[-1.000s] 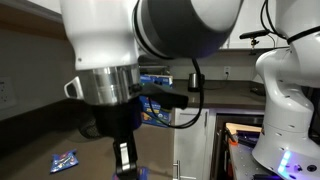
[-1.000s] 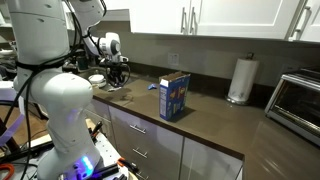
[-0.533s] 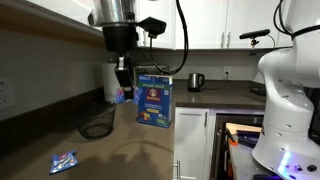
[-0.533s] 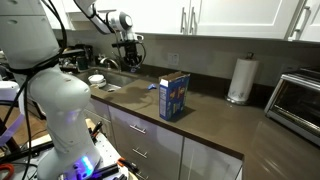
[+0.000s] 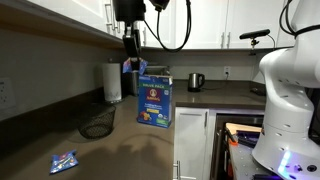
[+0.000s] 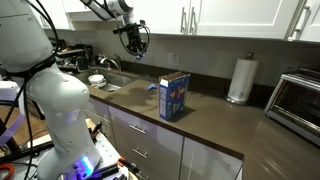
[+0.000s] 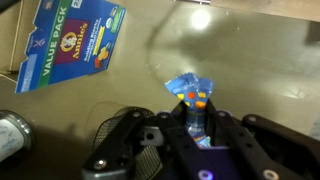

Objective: Put one of the blue sachets on the counter inside the blue box

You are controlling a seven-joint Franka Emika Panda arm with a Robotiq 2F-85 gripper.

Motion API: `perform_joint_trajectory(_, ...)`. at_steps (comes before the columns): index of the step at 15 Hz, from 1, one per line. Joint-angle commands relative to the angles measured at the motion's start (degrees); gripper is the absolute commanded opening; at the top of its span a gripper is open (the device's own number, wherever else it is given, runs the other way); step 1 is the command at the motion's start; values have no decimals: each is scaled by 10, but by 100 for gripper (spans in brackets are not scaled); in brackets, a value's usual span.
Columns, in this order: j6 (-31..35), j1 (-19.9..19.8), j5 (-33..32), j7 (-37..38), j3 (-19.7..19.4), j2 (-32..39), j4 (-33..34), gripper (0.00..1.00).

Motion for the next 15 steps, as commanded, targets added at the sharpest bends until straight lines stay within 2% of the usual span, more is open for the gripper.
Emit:
perform_joint_trajectory(1,-26,-13,-9,9,4,-55,-16,6)
perform_joint_trajectory(15,-16,-78,-2,12,-45,-160,-81,6)
